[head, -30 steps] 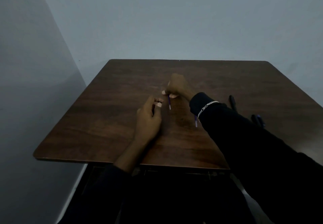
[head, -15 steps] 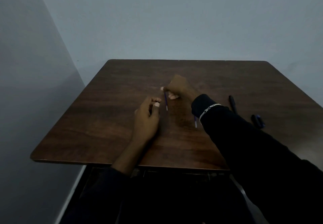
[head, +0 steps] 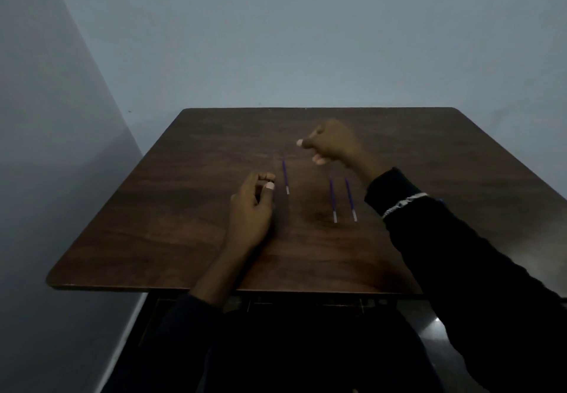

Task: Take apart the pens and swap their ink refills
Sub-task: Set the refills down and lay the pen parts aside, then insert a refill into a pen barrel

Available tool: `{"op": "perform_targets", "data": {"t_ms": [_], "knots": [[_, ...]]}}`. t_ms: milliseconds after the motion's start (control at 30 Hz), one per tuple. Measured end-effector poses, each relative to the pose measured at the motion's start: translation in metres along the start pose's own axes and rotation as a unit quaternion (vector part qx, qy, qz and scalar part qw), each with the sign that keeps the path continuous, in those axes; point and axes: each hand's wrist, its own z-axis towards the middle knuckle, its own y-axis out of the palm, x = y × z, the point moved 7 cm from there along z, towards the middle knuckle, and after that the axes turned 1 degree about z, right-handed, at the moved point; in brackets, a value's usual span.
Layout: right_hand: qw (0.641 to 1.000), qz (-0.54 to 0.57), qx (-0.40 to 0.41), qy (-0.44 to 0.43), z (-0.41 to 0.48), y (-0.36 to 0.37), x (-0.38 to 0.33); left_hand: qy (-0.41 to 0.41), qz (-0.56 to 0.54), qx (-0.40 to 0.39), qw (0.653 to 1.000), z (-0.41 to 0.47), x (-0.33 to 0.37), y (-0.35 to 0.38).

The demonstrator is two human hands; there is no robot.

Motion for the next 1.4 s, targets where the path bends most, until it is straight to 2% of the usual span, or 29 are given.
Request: {"op": "perform_targets", "data": {"t_ms": [167,333,500,833,933,1067,1133,1200,1300,1400], "knots": [[0.993,-0.094,-0.006,0.065,-0.031,-0.054,0.032,0.029,0.018,-0.014,0.999,-0.005,0.008,0.006],[0.981,-0.109,-0.072,0.144,-0.057,-0.036,0.060,0.080,0.044,-0.081,0.992,-0.017,0.028,0.026],[0.969,-0.112,-0.093,0.199,-0.059,-0.022,0.074,0.071,0.001,-0.143,0.987,-0.027,0.041,0.045],[0.966,-0.118,-0.090,0.211,-0.061,-0.021,0.073,0.023,-0.069,-0.211,0.975,-0.033,0.047,0.072],[0.967,-0.148,-0.067,0.194,-0.066,-0.022,0.070,0.022,-0.073,-0.208,0.975,-0.033,0.046,0.070],[0.981,-0.133,-0.015,0.143,-0.073,-0.034,0.071,0.011,-0.096,-0.213,0.972,-0.033,0.045,0.069],[0.992,-0.069,0.042,0.093,-0.077,-0.048,0.070,0.014,-0.100,-0.215,0.971,-0.033,0.045,0.069],[0.992,0.087,0.091,0.027,-0.085,-0.060,0.065,0.013,-0.106,-0.213,0.971,-0.033,0.044,0.070],[0.944,0.317,0.088,-0.028,-0.098,-0.064,0.062,0.006,-0.122,-0.215,0.969,-0.032,0.042,0.072],[0.899,0.428,0.076,-0.063,-0.109,-0.055,0.058,0.008,-0.127,-0.216,0.968,-0.032,0.042,0.073]]}}
